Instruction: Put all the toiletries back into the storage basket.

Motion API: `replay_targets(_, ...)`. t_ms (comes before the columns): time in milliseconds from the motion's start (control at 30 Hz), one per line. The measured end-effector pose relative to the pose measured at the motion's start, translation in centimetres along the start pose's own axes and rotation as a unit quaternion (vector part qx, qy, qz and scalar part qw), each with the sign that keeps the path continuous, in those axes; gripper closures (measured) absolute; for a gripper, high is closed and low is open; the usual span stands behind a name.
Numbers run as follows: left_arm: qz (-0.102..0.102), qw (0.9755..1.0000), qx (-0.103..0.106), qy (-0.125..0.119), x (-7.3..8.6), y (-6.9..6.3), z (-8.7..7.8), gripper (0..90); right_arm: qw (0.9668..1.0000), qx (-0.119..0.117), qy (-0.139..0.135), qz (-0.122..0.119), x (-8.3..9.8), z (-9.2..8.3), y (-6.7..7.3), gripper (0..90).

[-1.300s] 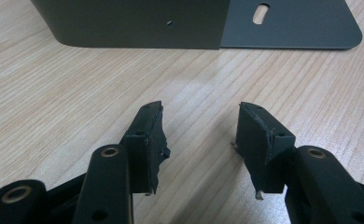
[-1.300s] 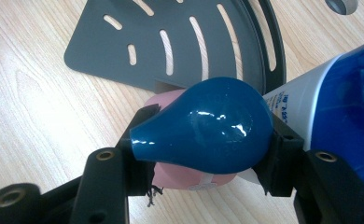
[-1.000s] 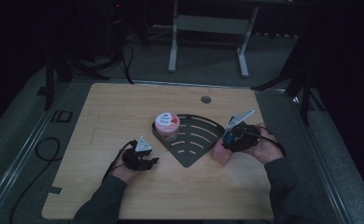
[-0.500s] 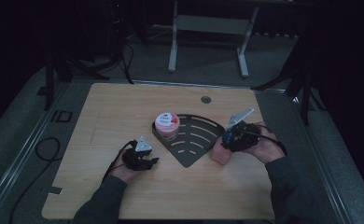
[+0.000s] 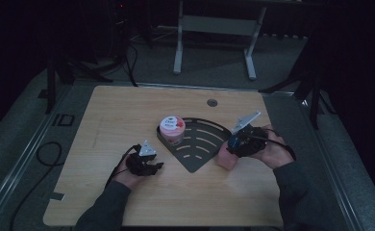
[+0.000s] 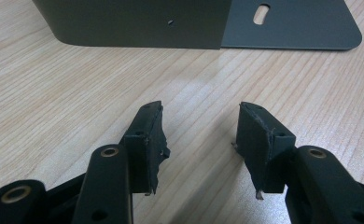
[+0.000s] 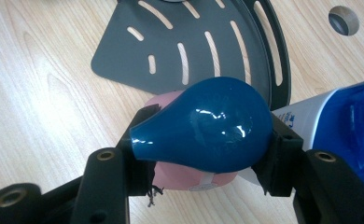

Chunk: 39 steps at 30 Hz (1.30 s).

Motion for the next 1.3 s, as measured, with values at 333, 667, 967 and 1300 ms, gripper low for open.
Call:
replay_targets(333, 0.000, 1.0000, 0.000, 0.000, 0.0, 0.0, 0.0, 50.8, 0.9999, -0.007, -0.001, -0.012, -0.6, -0.6, 0.9, 47.3)
replay_targets(667, 0.000, 1.0000, 0.000, 0.000, 0.0, 0.0, 0.0, 50.7, 0.9997, -0.007, -0.002, -0.021, -1.4, -0.9, 1.4, 47.3)
replay_targets(967, 0.001, 1.0000, 0.000, 0.000, 0.0, 0.0, 0.0, 50.7, 0.9995, -0.007, -0.007, -0.029, -2.3, -1.3, 1.8, 47.3)
replay_targets(1300, 0.001, 1.0000, 0.000, 0.000, 0.0, 0.0, 0.0, 50.7, 0.9994, -0.007, -0.012, -0.032, -3.4, -1.5, 1.8, 47.3)
Point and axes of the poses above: each handheld gripper's, and its own axes: z roughly forward along the jaws, x roughly out of its underside, y roughly to its left, the point moved 9 cm from there along z, roughly forward along the jaws, and after that the axes turned 8 degrees about y, right-handed, at the moved point
